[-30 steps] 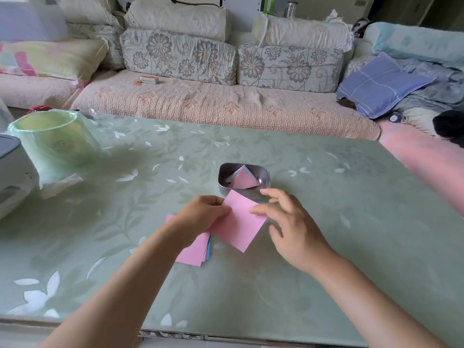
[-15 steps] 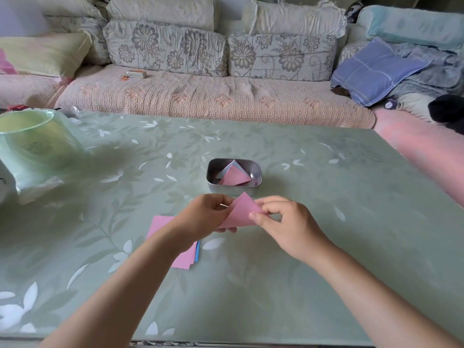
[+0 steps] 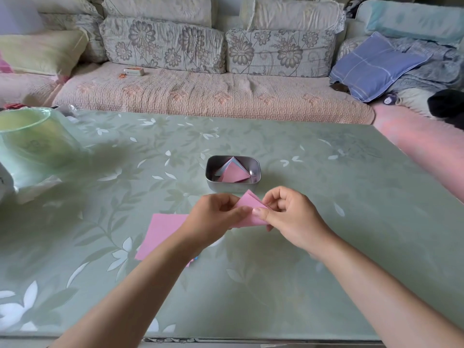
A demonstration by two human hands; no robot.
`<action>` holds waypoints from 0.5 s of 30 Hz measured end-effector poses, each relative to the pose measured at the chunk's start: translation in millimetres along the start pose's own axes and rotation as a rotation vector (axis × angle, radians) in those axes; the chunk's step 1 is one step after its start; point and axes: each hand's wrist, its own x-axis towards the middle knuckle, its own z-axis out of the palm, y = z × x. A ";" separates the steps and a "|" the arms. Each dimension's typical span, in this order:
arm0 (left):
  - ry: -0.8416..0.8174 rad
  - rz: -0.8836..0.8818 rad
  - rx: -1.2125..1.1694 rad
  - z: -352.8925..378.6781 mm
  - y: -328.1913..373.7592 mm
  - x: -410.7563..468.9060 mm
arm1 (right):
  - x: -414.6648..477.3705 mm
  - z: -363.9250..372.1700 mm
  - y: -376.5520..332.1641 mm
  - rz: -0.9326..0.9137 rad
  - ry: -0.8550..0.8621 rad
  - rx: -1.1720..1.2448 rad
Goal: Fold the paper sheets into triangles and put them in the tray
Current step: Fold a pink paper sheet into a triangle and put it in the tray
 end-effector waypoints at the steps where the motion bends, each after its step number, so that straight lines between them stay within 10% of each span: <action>1: 0.003 -0.006 0.012 0.3 -1.0 0.6 | 0.0 -0.4 -0.9 0.012 -0.006 -0.001; 15: 0.140 0.077 0.025 12.1 -5.3 1.4 | -1.4 -0.8 1.4 0.042 -0.029 0.079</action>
